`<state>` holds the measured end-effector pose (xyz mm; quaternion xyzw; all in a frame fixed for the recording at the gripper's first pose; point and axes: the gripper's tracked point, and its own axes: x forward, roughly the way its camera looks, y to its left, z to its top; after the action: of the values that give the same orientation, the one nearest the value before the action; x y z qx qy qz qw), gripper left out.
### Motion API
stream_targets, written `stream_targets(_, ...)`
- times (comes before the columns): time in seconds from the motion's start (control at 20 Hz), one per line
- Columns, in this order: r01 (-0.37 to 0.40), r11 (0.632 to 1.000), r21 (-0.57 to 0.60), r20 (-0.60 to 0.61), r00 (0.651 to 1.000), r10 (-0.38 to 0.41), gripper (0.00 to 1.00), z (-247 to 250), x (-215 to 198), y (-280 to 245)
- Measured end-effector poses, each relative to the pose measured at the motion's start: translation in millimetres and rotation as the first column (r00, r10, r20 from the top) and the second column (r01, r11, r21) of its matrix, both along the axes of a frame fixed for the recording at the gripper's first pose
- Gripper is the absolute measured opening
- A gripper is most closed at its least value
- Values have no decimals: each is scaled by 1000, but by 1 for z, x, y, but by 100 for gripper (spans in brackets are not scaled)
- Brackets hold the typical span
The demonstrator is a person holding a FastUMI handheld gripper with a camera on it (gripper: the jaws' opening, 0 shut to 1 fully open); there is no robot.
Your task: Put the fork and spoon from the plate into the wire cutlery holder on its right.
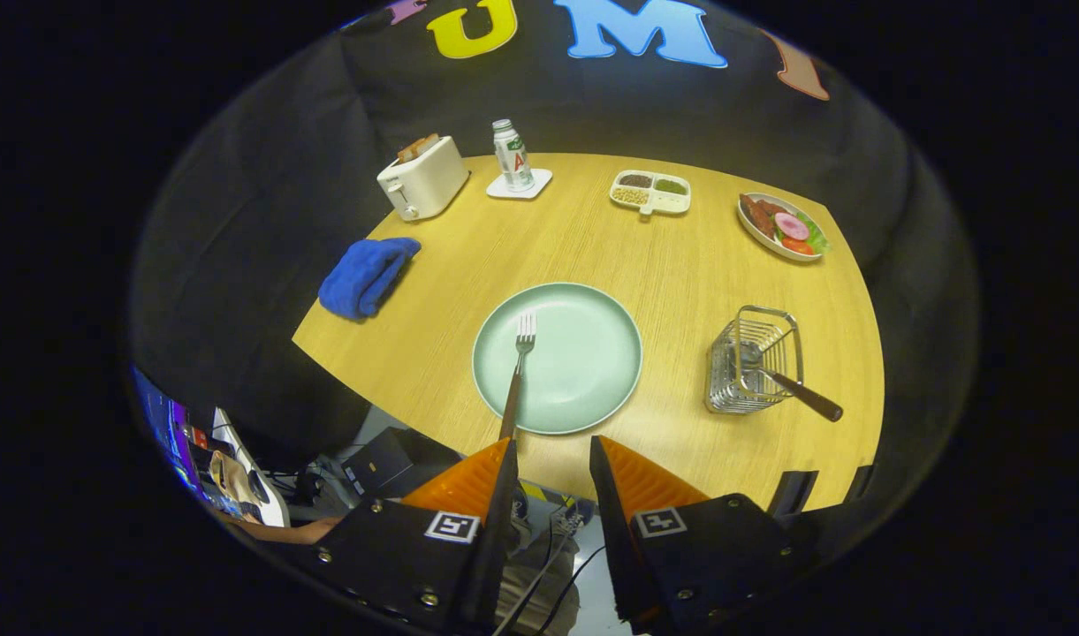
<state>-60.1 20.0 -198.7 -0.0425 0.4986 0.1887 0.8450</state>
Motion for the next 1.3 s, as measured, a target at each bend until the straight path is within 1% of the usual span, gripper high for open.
stream_targets(0.2, -2, 1000, 1, -41, 999, 2, 50, -31, -10, 22)
stream_targets(0.5, -1, 999, -43, -92, 996, -3, 50, -73, -15, 40)
stream_targets(0.7, 27, 999, -39, -117, 993, -32, 50, -88, -11, 48)
stream_targets(1.0, 57, 995, -83, -176, 982, -71, 50, -113, -7, 50)
stream_targets(1.3, 60, 994, -93, -184, 980, -76, 50, -120, -3, 55)
